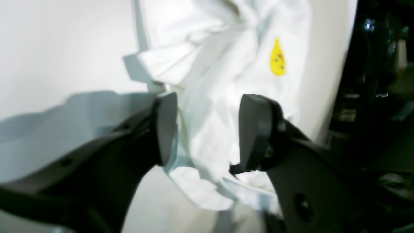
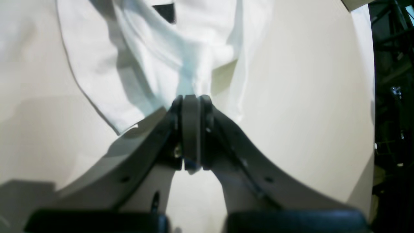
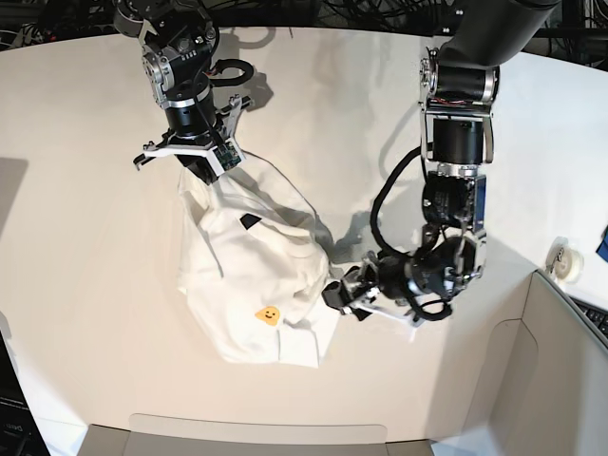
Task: Layout the t-shirt on the table in an organized manner, then fold the t-shirt properly
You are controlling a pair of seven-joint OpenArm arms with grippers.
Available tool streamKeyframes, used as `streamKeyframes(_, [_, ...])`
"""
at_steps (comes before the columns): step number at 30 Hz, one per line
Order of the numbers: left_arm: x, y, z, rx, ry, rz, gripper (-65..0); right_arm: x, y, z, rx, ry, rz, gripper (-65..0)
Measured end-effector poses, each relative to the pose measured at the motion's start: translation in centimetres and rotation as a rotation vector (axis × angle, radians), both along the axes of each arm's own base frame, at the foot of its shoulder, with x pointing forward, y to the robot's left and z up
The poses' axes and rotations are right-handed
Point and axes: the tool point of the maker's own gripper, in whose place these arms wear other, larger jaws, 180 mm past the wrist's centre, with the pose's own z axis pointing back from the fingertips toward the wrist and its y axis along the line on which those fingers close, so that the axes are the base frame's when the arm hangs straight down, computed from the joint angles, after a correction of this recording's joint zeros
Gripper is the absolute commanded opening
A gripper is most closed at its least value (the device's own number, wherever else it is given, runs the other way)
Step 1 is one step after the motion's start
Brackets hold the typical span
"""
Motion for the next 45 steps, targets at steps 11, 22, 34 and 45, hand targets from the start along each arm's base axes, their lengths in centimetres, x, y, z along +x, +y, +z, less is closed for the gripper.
streamKeyframes(11, [-0.7, -0.2, -1.4, -0.138, 0.058, 0.007, -32.0, 0.3, -0.1, 0.1, -0.002, -0.006, -0.001, -65.0])
streamKeyframes(22, [-1.7, -1.7, -0.8, -0.313, 0.070, 0.014, -32.0, 0.3, 0.0, 0.1, -0.002, -0.006, -0.001, -65.0])
streamKeyframes(34, [-1.7, -2.6, -1.3, -0.328, 0.068, 0.047, -32.1, 0.2, 0.0, 0.0, -0.002, -0.003, -0.001, -65.0])
streamKeyframes(45, [-2.4, -5.3, -1.3, -0.352, 0.082, 0.003, -45.4, 0.2, 0.0, 0.0, -0.002, -0.004, -0.001, -65.0])
